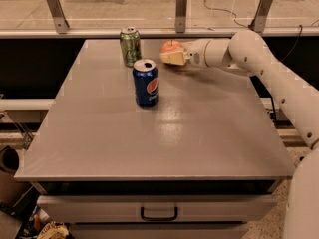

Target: Pick apple

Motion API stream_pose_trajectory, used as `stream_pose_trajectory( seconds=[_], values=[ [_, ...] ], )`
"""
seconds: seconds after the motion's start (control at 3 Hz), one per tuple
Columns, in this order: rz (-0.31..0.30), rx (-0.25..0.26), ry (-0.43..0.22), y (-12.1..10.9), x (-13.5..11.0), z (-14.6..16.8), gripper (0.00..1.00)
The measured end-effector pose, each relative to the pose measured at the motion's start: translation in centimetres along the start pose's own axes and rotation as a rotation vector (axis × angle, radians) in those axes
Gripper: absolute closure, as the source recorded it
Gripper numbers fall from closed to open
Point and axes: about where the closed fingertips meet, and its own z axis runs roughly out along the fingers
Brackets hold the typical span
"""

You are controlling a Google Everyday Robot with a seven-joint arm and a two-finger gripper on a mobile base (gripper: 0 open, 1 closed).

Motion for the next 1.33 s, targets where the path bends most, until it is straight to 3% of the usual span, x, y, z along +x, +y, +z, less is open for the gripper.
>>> stream_pose_trajectory(
  seconds=[0.33, 1.0, 1.33],
  values=[
    [0.0, -0.004, 0.001, 0.2, 0.0, 0.2, 1.0],
    [-0.002, -0.008, -0.004, -0.1, -0.9, -1.6, 1.0],
    [-0.029, 0.011, -0.018, -0.2, -3.5, -4.6, 1.0]
  ],
)
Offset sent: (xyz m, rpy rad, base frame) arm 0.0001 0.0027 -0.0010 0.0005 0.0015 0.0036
